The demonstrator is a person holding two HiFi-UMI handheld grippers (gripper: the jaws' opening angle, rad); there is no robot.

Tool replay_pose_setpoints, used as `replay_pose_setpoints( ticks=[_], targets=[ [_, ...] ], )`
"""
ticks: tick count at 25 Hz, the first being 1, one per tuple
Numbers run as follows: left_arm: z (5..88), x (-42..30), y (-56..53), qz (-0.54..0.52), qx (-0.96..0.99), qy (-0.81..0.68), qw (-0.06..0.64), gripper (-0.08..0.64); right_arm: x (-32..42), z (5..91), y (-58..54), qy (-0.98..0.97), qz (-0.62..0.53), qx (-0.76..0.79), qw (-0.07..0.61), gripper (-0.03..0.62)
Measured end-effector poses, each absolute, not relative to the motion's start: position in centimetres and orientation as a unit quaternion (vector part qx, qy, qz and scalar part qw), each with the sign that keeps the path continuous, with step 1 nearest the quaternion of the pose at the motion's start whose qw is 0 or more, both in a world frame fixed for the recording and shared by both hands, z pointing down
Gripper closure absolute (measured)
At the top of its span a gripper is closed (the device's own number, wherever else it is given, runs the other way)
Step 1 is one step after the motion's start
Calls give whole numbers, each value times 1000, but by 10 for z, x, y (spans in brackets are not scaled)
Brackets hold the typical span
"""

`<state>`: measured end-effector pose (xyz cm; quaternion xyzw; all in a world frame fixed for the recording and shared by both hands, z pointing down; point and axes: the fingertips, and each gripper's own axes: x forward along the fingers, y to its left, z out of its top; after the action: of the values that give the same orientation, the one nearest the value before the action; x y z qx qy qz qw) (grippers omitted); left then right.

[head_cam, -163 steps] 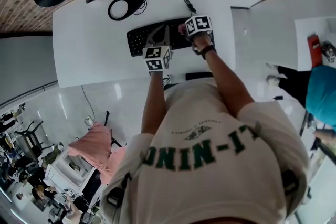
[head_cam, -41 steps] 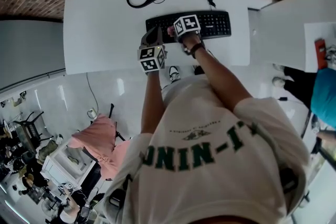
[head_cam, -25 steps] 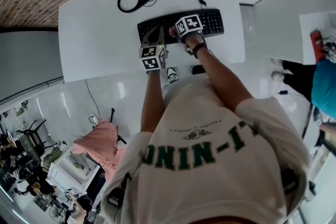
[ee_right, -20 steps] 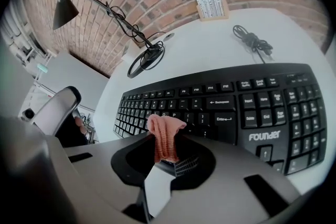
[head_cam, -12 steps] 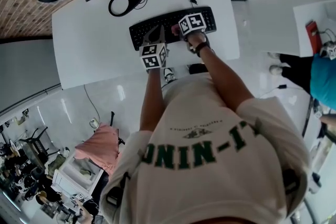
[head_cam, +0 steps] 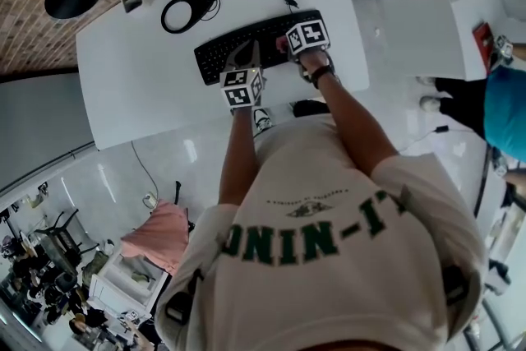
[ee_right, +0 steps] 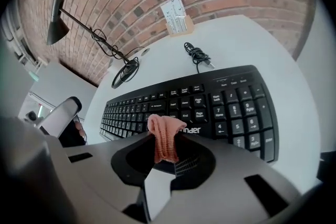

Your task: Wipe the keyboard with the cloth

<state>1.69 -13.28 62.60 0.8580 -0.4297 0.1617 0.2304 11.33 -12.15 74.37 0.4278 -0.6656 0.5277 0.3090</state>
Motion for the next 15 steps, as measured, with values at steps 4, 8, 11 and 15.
replay_pose_setpoints(
  ticks=[4, 8, 11, 15],
  targets=[
    [626, 30, -135, 162, 864, -419, 228, 568, 130, 744, -122, -662, 527, 438, 304, 541],
    [629, 49, -131, 162, 867, -409, 232, 568, 151, 746, -115, -657, 521, 447, 312, 541],
    [626, 68, -135, 159, 875, -396, 229, 568, 171, 744, -116, -651, 517, 459, 315, 541],
    [625, 84, -137, 161, 882, -381, 226, 568, 192, 744, -115, -646, 504, 472, 324, 541]
  ],
)
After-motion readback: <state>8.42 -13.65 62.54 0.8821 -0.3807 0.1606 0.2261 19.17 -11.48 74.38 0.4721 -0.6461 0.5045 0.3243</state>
